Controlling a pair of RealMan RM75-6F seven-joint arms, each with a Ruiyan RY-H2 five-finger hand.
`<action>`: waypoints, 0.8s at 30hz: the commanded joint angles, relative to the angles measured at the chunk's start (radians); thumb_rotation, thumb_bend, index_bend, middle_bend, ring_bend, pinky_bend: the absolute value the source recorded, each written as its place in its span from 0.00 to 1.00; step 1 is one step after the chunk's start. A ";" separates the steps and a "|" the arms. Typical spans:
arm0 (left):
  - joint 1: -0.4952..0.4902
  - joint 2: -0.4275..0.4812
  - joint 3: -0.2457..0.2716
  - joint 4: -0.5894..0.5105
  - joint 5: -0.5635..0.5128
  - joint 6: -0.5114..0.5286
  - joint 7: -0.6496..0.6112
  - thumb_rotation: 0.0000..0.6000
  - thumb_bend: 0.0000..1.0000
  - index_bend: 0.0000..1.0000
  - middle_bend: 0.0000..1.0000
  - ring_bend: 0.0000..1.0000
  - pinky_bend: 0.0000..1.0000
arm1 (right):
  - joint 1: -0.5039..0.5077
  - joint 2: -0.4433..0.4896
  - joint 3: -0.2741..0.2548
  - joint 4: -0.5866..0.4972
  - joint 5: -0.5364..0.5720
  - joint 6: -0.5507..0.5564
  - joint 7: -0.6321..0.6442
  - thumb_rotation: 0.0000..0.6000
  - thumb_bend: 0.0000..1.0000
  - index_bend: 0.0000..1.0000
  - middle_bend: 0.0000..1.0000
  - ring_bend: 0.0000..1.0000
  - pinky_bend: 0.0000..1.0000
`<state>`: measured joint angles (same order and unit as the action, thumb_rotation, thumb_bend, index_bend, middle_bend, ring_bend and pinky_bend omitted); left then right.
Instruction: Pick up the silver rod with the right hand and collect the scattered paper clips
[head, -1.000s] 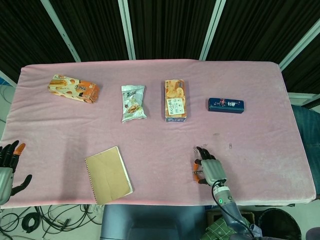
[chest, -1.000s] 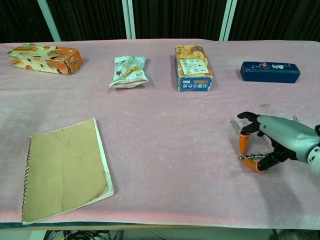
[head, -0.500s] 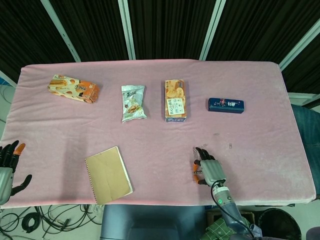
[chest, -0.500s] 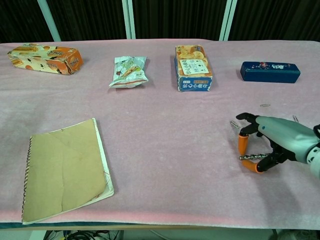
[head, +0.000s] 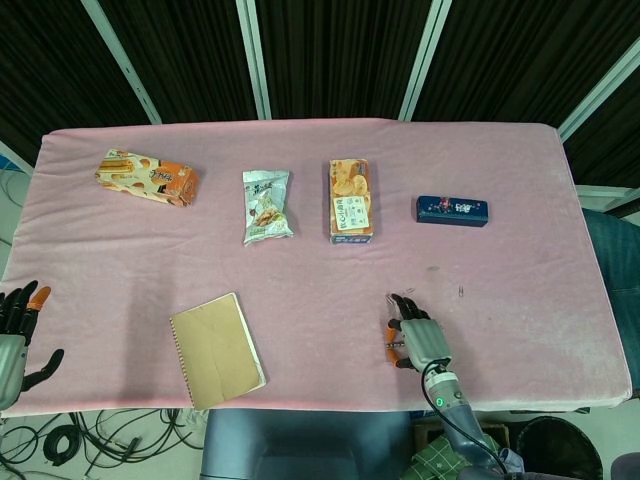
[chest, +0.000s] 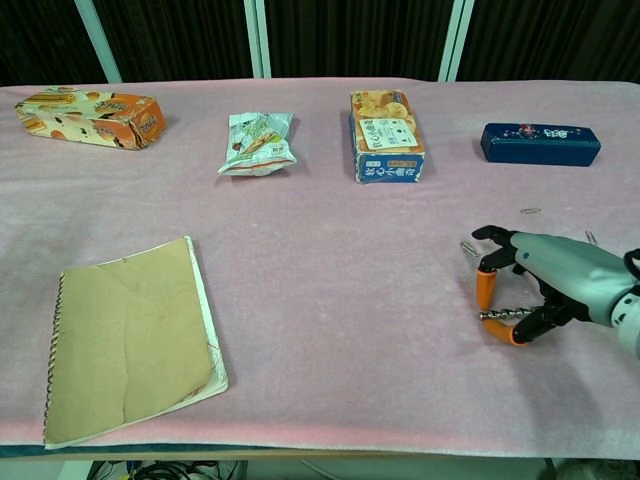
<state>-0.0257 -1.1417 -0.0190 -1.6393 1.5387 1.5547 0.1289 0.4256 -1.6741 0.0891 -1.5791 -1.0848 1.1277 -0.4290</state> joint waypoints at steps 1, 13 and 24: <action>0.000 0.000 -0.001 0.000 -0.001 0.000 0.000 1.00 0.28 0.01 0.00 0.00 0.00 | 0.001 -0.001 -0.001 0.000 0.000 -0.002 -0.001 1.00 0.27 0.54 0.00 0.03 0.21; 0.000 0.000 -0.001 0.000 -0.002 0.000 0.000 1.00 0.28 0.01 0.00 0.00 0.00 | 0.004 -0.007 0.001 0.005 0.008 -0.005 -0.006 1.00 0.30 0.54 0.00 0.03 0.21; 0.001 -0.001 -0.002 0.000 -0.003 0.001 0.001 1.00 0.28 0.01 0.00 0.00 0.00 | 0.004 -0.006 -0.002 0.006 0.011 -0.006 -0.009 1.00 0.30 0.56 0.00 0.03 0.21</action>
<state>-0.0251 -1.1426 -0.0209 -1.6393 1.5354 1.5558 0.1300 0.4295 -1.6805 0.0867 -1.5736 -1.0741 1.1214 -0.4385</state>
